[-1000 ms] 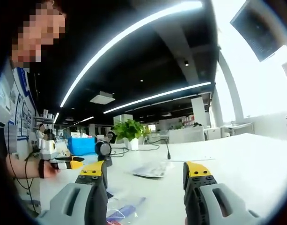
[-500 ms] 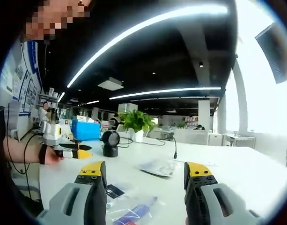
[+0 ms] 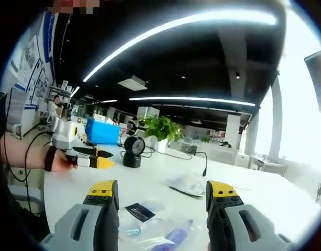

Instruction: Clip sheet goods on table flip sheet goods clip sheet goods scan sheet goods put sheet goods back to table

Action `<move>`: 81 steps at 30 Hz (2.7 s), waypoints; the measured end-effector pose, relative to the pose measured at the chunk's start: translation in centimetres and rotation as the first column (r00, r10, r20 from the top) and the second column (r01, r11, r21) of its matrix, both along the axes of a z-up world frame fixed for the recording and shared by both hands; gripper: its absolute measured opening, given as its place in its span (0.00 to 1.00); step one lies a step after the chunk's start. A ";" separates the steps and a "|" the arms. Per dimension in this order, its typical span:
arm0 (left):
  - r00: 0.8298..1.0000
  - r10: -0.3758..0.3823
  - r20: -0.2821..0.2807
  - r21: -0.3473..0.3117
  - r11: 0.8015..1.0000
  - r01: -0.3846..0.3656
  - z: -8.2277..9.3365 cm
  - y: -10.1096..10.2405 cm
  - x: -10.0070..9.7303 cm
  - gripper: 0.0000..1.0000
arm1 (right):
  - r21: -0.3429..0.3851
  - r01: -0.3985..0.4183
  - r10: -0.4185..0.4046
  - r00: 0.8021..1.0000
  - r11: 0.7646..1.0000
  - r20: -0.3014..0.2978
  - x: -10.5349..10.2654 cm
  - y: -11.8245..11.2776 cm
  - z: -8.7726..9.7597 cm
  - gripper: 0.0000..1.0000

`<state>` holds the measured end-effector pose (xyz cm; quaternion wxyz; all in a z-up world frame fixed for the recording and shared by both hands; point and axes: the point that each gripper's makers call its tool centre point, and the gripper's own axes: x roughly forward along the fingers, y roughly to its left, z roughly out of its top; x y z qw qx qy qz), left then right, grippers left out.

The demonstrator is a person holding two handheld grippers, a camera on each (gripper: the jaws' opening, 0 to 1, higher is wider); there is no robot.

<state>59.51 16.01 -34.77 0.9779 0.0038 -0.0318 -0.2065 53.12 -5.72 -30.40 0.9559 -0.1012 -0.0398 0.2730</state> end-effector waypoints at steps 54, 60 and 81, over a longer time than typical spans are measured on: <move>1.000 -0.005 0.008 -0.003 1.000 0.005 0.2 -0.1 -0.1 0.33 | -0.234 -0.055 0.028 0.993 0.971 -0.117 -0.1 5.7 -8.9 0.59; 1.000 -0.004 0.012 -0.002 1.000 0.004 0.3 -0.1 -0.1 0.33 | -0.223 -0.063 0.032 0.989 0.973 -0.143 -0.2 5.8 -9.4 0.53; 1.000 -0.004 0.011 -0.002 1.000 0.004 0.3 -0.1 -0.1 0.33 | -0.120 -0.115 0.073 0.946 0.986 -0.315 -1.6 7.5 -11.0 0.10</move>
